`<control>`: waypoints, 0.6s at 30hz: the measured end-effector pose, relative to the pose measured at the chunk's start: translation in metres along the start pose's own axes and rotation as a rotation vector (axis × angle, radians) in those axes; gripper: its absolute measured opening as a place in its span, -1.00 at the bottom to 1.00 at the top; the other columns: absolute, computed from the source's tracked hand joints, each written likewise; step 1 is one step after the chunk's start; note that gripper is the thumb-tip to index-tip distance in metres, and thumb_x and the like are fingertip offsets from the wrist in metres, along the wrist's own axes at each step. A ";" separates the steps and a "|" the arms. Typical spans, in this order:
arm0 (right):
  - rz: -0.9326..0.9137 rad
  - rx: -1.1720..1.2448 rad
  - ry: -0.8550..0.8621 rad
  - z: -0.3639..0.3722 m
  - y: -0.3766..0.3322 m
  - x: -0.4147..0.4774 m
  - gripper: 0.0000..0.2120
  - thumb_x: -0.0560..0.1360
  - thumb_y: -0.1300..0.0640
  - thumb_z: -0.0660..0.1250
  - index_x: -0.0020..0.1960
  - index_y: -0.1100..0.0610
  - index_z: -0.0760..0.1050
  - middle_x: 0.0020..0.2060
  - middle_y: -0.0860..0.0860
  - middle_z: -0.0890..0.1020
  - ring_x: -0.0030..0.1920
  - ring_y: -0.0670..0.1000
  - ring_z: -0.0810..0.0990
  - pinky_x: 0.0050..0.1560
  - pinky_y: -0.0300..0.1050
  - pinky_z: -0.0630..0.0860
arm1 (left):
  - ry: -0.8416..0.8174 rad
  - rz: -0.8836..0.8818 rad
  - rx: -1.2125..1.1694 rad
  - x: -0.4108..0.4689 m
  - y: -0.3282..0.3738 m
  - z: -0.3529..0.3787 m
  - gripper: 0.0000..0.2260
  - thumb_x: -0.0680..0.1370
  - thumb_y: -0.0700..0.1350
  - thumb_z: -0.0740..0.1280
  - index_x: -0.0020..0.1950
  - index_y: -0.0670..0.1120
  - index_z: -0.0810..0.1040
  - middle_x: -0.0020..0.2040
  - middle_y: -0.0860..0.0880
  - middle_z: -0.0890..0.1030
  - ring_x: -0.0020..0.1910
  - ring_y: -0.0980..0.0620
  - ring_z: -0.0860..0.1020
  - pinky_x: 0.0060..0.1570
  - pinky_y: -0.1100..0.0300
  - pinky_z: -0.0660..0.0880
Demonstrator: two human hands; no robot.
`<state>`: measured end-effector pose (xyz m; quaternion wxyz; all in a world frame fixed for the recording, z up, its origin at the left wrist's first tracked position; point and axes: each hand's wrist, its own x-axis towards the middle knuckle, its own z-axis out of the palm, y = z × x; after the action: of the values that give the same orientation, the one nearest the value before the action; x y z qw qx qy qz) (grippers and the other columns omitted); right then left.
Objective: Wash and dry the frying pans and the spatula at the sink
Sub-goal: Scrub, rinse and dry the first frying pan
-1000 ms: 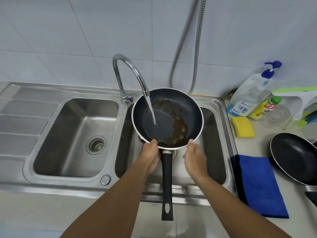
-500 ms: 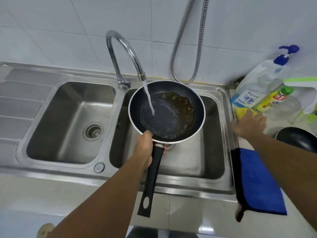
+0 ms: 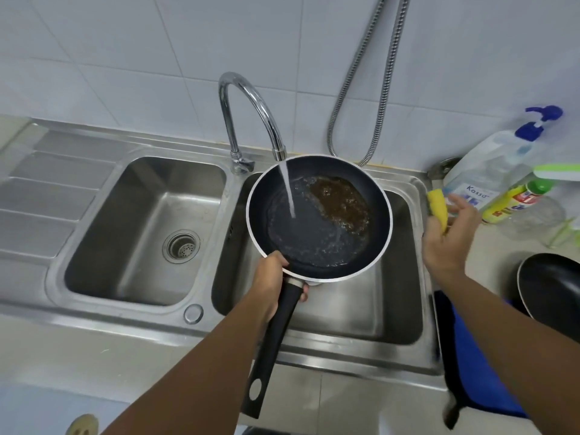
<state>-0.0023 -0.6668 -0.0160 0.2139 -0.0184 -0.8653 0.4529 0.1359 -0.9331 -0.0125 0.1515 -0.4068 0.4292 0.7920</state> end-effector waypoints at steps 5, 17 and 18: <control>-0.233 0.063 -0.057 0.039 -0.065 0.013 -0.46 0.50 0.31 0.17 0.49 0.20 0.32 0.29 0.15 0.41 0.30 0.00 0.36 0.39 -0.26 0.26 | -0.009 0.019 0.032 0.002 0.010 -0.011 -0.69 0.48 -0.24 0.07 0.09 -0.33 0.50 -0.37 -0.26 0.50 -0.50 -0.14 0.46 -0.47 0.10 0.43; -0.881 -0.530 -0.876 0.193 -0.147 0.073 -0.62 0.62 -0.20 0.20 0.41 -0.17 0.38 0.25 0.05 0.35 0.12 0.12 0.48 0.02 0.05 0.50 | -0.046 -0.013 0.080 0.022 0.013 -0.039 -0.57 0.49 -0.25 0.08 0.22 -0.51 0.45 -0.33 -0.34 0.49 -0.50 -0.17 0.48 -0.48 0.08 0.46; -0.999 -0.601 -0.907 0.205 -0.152 0.075 -0.59 0.65 -0.19 0.17 0.48 -0.23 0.30 0.23 0.06 0.36 0.11 0.12 0.48 0.04 0.05 0.48 | -0.054 -0.014 0.077 0.023 0.013 -0.040 -0.59 0.49 -0.25 0.08 0.19 -0.50 0.46 -0.34 -0.34 0.48 -0.50 -0.17 0.48 -0.49 0.09 0.45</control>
<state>-0.1252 -0.8986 0.0285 0.0015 0.5091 -0.8607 0.0083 0.1345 -0.9752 -0.0355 0.1840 -0.3823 0.4522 0.7846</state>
